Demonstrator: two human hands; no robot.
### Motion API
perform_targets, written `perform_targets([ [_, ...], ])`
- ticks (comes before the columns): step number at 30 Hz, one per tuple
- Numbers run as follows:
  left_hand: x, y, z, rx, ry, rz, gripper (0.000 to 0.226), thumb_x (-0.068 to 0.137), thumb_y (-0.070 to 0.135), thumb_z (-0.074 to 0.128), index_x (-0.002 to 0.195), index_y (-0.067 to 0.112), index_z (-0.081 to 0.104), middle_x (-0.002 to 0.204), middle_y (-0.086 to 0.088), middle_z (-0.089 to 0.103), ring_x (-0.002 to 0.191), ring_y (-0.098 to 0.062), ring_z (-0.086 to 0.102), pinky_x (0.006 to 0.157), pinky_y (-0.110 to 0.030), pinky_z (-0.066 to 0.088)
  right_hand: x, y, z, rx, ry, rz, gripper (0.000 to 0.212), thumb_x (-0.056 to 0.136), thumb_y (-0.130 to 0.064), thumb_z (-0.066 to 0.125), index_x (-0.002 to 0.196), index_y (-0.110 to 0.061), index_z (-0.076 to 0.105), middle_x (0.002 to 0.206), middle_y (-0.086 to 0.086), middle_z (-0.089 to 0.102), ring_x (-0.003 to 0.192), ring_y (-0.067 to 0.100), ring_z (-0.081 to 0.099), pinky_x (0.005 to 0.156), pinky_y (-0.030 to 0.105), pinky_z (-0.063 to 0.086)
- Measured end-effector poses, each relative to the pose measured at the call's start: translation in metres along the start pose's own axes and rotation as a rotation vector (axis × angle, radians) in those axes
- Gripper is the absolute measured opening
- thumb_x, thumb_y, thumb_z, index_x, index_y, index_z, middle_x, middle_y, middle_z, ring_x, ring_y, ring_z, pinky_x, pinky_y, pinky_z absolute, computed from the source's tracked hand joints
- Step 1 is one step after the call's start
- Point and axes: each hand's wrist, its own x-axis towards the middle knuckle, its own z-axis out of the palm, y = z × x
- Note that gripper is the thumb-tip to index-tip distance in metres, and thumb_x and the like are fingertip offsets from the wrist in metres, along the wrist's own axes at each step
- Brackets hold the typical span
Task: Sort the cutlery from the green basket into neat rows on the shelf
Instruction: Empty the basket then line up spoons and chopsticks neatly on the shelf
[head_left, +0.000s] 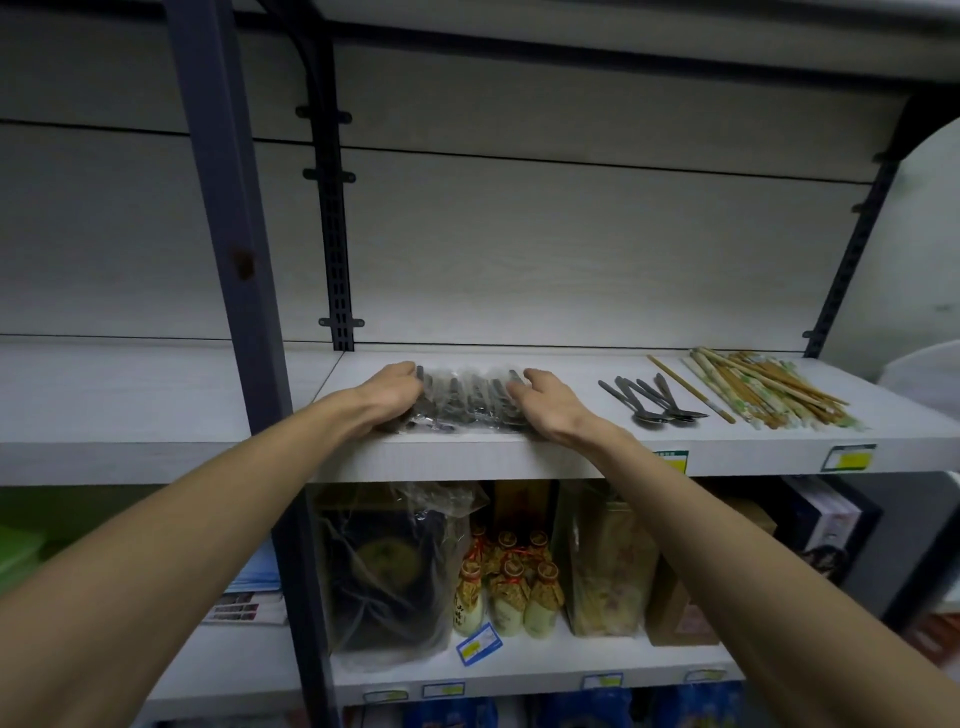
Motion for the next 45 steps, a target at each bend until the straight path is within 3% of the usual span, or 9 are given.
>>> perform_targets([
  [2,0.0,0.008,-0.001,-0.001,0.02,0.028,0.043,0.101,0.014,0.042,0.144,0.01,0.045,0.15,-0.013,0.046,0.13,-0.028,0.048,0.11,-0.042,0.04,-0.004,0.0,-0.002,-0.049,0.062,-0.047,0.052,0.108,-0.032,0.039,0.142,0.006,0.044,0.149,0.022,0.045,0.138,0.034,0.04,0.112,0.038,0.03],
  [4,-0.002,0.024,0.001,0.009,0.027,0.092,0.054,0.103,0.02,0.042,0.156,0.012,0.034,0.162,-0.008,0.033,0.146,-0.026,0.035,0.12,-0.042,0.029,-0.01,0.003,-0.01,-0.117,0.126,-0.107,0.053,0.107,-0.034,0.04,0.145,0.001,0.046,0.151,0.019,0.045,0.142,0.03,0.037,0.116,0.037,0.029],
  [9,-0.01,0.074,0.034,0.206,0.042,0.376,0.04,0.099,0.032,0.051,0.137,0.022,0.058,0.148,-0.003,0.052,0.134,-0.024,0.05,0.112,-0.04,0.04,-0.034,0.029,-0.059,-0.307,0.293,-0.129,0.043,0.099,-0.03,0.049,0.137,-0.012,0.057,0.143,0.007,0.054,0.127,0.026,0.052,0.099,0.039,0.043],
  [16,-0.032,0.138,0.113,0.487,-0.069,0.704,0.039,0.098,0.035,0.054,0.135,0.024,0.061,0.141,-0.001,0.058,0.125,-0.022,0.056,0.098,-0.039,0.048,-0.055,0.094,-0.137,-0.374,0.319,0.037,0.035,0.089,-0.029,0.058,0.119,-0.017,0.07,0.117,0.004,0.072,0.101,0.024,0.068,0.087,0.042,0.057],
  [23,-0.018,0.171,0.172,0.596,-0.113,0.601,0.037,0.1,0.049,0.048,0.122,0.023,0.064,0.126,-0.004,0.065,0.1,-0.023,0.058,0.079,-0.035,0.044,-0.051,0.143,-0.148,-0.334,0.111,0.018,0.028,0.091,-0.046,0.066,0.106,-0.024,0.073,0.11,-0.001,0.069,0.099,0.015,0.059,0.073,0.028,0.044],
  [27,-0.008,0.177,0.185,0.649,-0.126,0.505,0.038,0.1,0.054,0.047,0.118,0.026,0.065,0.118,-0.002,0.067,0.098,-0.024,0.059,0.075,-0.033,0.039,-0.042,0.16,-0.148,-0.302,0.06,-0.096,0.024,0.09,-0.046,0.066,0.105,-0.028,0.072,0.104,-0.006,0.072,0.096,0.013,0.065,0.085,0.036,0.055],
  [31,0.0,0.179,0.192,0.652,-0.108,0.423,0.038,0.096,0.055,0.052,0.108,0.026,0.073,0.101,0.002,0.074,0.091,-0.02,0.065,0.074,-0.034,0.049,-0.03,0.17,-0.146,-0.382,0.075,-0.188,0.037,0.085,-0.061,0.059,0.098,-0.029,0.072,0.092,-0.006,0.072,0.083,0.015,0.065,0.073,0.037,0.057],
  [35,0.001,0.18,0.196,0.646,-0.1,0.381,0.04,0.094,0.055,0.051,0.106,0.026,0.075,0.1,0.002,0.076,0.09,-0.018,0.068,0.083,-0.042,0.055,-0.019,0.177,-0.144,-0.421,0.081,-0.24,0.033,0.087,-0.05,0.057,0.101,-0.024,0.072,0.092,-0.002,0.072,0.084,0.02,0.066,0.072,0.037,0.057],
  [45,-0.003,0.181,0.194,0.717,0.03,0.401,0.041,0.092,0.06,0.054,0.1,0.027,0.077,0.091,0.006,0.074,0.086,-0.018,0.065,0.07,-0.033,0.049,-0.004,0.18,-0.14,-0.462,0.09,-0.274,0.032,0.089,-0.044,0.059,0.104,-0.02,0.074,0.098,0.005,0.074,0.089,0.026,0.068,0.076,0.035,0.057],
])
